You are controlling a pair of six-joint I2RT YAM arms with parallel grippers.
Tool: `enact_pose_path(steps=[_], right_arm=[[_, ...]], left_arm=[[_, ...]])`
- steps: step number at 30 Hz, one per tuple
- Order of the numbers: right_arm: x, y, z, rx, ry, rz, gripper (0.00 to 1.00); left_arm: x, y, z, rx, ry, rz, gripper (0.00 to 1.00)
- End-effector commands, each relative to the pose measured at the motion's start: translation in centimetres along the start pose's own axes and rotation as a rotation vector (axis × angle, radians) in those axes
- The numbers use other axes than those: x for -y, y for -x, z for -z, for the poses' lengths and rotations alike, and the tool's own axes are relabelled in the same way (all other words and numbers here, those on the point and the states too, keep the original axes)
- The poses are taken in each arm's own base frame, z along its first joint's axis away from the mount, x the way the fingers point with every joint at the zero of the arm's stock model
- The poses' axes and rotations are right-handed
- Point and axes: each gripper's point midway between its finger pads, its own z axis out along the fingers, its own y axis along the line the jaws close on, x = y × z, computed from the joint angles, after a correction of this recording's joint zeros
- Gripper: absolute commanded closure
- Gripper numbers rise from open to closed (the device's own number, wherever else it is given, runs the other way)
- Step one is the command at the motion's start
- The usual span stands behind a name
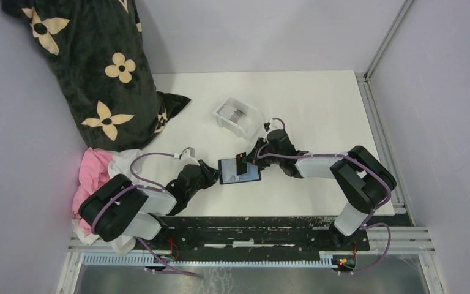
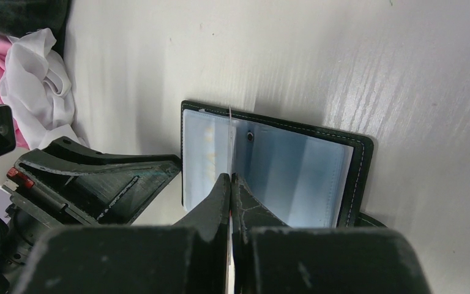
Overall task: Put the credit cards into the card holder
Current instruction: Insert the credit card into the card holder.
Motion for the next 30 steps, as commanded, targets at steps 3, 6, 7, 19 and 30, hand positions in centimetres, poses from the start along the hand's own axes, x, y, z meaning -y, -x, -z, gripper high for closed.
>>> enact_pose_path(steps=[3,6,7,19,30], right_arm=[[-0.2,0.0,-0.4,0.012,0.032,-0.013,0.99],[0.0,-0.3,-0.5,0.005,0.034,-0.018,0.99],[0.1,-0.4,-0.5,0.004,0.034,-0.021,0.99],[0.7,-1.4,-0.3,-0.02,0.036,-0.021,0.99],[1.6,-2.6,-0.8,-0.059,0.029,-0.014,0.99]], left_arm=[[-0.4,-0.5,-0.2,-0.018,0.02,-0.049,0.73],[-0.3,-0.5,-0.2,-0.019,0.016,-0.049,0.73],[-0.3,-0.6,-0.2,-0.019,0.015,-0.049,0.73],[-0.3,-0.7,-0.2,-0.021,0.016,-0.05,0.73],[0.0,-0.9,-0.4,-0.029,0.013,-0.052,0.73]])
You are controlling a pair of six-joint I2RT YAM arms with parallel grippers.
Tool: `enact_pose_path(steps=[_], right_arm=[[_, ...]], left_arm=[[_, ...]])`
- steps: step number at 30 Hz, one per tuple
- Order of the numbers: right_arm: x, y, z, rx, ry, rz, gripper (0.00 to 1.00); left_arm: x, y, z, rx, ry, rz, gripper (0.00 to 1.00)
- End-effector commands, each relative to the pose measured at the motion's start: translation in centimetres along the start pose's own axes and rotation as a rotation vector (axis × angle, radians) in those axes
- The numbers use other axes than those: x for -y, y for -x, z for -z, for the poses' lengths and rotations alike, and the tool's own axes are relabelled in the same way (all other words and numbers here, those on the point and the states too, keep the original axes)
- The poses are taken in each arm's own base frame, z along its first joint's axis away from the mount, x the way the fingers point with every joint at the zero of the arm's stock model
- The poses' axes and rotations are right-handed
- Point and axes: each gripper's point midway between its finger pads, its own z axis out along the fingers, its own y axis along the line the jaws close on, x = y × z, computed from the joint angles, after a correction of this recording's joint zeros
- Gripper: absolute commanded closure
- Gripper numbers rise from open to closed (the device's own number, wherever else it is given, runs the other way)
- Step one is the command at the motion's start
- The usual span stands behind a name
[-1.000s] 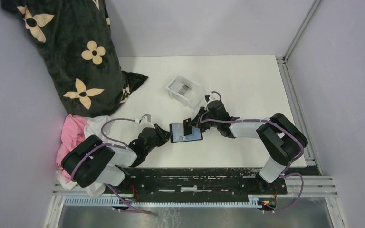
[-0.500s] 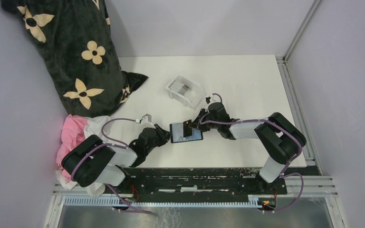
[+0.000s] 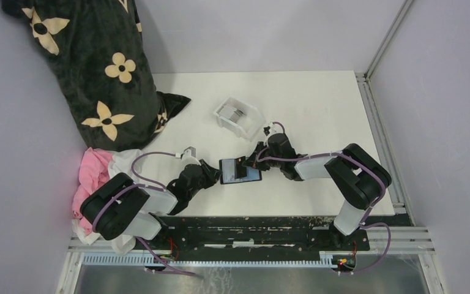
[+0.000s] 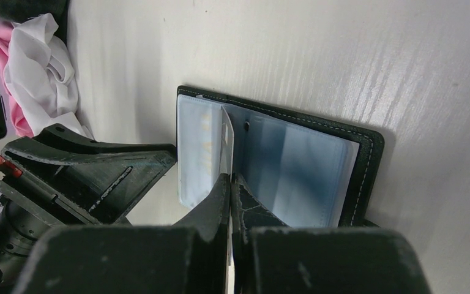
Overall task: Put the credit cards into the card holder
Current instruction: Insert the credit card into the card holder.
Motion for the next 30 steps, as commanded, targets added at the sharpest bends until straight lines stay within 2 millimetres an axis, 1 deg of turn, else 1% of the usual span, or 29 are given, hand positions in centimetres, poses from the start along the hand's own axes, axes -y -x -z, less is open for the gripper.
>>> enact_pose_path(steps=[1,9,20,22,27,30], right_arm=[[0.9,-0.8,-0.3,-0.02,-0.008,0.014,0.99],[1.4,-1.1,-0.8,-0.027,-0.024,0.017,0.99],[2.1,-2.3,-1.2,-0.037,-0.124,0.071,0.99],[2.5,-2.6,-1.3,-0.043,-0.147,0.075,0.96],[3.1,-2.8,-0.9,-0.04,-0.196,0.092,0.83],[2.9,-2.9,-1.1,-0.053,-0.203,0.096,0.8]], left_arm=[[-0.3,-0.7,-0.3,-0.026,0.016,-0.047,0.73],[-0.1,-1.0,-0.4,-0.035,0.014,-0.052,0.73],[0.3,-1.6,-0.5,-0.053,0.007,-0.064,0.74],[0.4,-1.7,-0.5,-0.053,0.005,-0.066,0.74],[0.3,-1.7,-0.4,-0.05,0.002,-0.065,0.74],[0.4,-1.8,-0.4,-0.052,-0.001,-0.063,0.74]])
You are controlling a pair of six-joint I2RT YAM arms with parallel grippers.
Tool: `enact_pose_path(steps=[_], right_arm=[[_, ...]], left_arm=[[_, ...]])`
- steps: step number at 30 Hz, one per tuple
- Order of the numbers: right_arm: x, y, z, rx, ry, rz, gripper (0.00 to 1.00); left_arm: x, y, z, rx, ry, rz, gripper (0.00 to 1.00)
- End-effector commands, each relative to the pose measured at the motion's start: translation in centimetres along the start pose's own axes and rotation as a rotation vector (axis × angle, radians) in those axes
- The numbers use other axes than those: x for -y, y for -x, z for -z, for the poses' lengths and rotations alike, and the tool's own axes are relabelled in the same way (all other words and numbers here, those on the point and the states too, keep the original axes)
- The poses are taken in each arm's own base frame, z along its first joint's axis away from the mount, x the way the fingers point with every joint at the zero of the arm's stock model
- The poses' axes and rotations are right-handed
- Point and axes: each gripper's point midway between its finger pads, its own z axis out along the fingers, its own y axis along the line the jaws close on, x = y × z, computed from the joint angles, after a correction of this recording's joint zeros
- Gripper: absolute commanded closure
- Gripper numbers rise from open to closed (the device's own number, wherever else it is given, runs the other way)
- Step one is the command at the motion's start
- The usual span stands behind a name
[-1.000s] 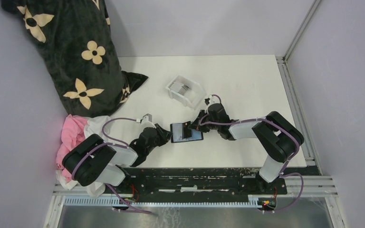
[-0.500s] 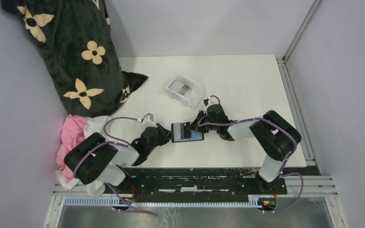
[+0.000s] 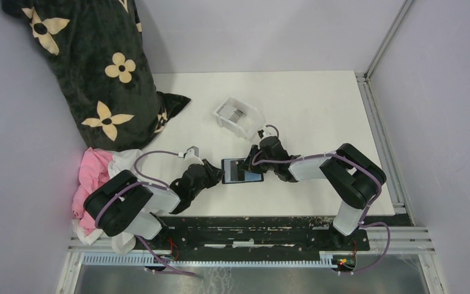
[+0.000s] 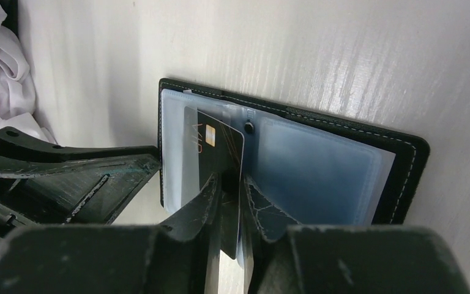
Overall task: Put the credit cards into the card holder
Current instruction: Insert the credit card into the card holder.
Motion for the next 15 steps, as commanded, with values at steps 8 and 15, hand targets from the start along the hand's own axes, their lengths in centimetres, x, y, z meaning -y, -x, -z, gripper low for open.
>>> enact_pose_path(steps=[8,15], right_arm=[[1.5,-1.5,-0.2,-0.059,-0.114,0.07,0.65],[1.9,-0.6,1.0,-0.037,-0.173,0.107,0.52]], left_arm=[[-0.2,-1.5,0.0,-0.05,-0.001,-0.046,0.74],[-0.4,-1.4,0.2,-0.045,0.0,-0.045,0.74]])
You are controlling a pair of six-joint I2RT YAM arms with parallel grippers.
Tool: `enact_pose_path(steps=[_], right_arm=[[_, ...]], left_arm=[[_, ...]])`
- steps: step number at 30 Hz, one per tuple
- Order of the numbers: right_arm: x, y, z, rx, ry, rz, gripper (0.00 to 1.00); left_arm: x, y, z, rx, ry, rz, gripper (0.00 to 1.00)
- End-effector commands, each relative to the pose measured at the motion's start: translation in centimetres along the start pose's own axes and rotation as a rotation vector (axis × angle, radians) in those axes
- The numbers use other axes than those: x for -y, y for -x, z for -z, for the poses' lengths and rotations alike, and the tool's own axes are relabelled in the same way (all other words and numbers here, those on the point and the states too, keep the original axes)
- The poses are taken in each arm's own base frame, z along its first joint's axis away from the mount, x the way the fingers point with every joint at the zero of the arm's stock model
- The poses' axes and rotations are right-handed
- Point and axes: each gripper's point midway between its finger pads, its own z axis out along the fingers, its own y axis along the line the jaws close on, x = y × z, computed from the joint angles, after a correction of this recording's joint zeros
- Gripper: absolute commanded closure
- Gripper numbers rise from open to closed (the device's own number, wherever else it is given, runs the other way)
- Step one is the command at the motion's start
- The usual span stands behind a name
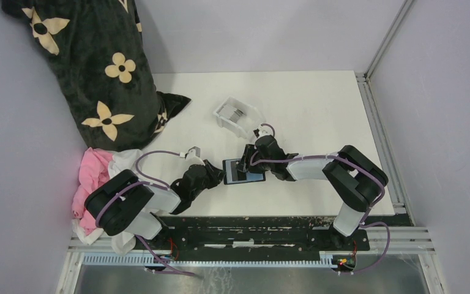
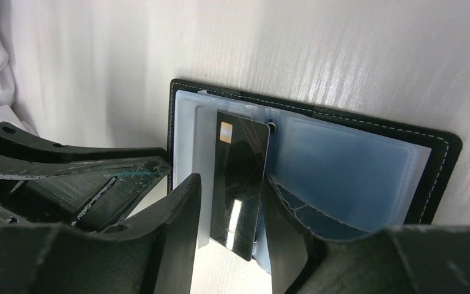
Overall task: Put the credit cards into the card holder
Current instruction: Insert the credit card into the card holder.
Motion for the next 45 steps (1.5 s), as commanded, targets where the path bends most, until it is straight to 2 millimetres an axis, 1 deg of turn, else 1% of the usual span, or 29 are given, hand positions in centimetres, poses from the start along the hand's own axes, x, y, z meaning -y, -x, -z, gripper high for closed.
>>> enact_pose_path(steps=[1,9,14,19,27,31,36,42,45], right_arm=[[2.6,-0.9,0.8,-0.034,-0.13,0.044,0.51],[3.1,-0.8,1.2,-0.028,-0.164,0.056,0.44],[3.2,-0.8,1.2,-0.035,-0.189,0.081,0.42],[3.4,-1.0,0.9,-0.053,-0.23,0.117,0.42],[3.6,-2.0,0.3,-0.086,-0.313,0.19,0.48],[2.8,-2.0,0.0,-0.088,-0.322,0.218,0.5],[2.1,-2.6,-0.3,-0.095,-0.329,0.242,0.52],[1.3,-2.8,-0.3,-0.088,-0.326,0.258,0.58],[0.9,-2.9,-0.4,-0.088,-0.319,0.261,0.59]], left_arm=[[-0.6,-1.1,0.2,-0.039,0.01,-0.039,0.74],[-0.6,-1.1,0.3,-0.037,0.007,-0.04,0.74],[-0.5,-1.1,0.2,-0.041,0.004,-0.041,0.74],[-0.4,-1.1,0.1,-0.043,0.001,-0.042,0.74],[-0.1,-1.5,-0.1,-0.055,-0.013,-0.039,0.75],[0.1,-1.6,-0.2,-0.06,-0.02,-0.04,0.75],[0.3,-1.9,-0.2,-0.065,-0.026,-0.039,0.75],[0.1,-2.3,-0.4,-0.074,-0.028,-0.036,0.76],[0.3,-2.4,-0.5,-0.076,-0.033,-0.035,0.76]])
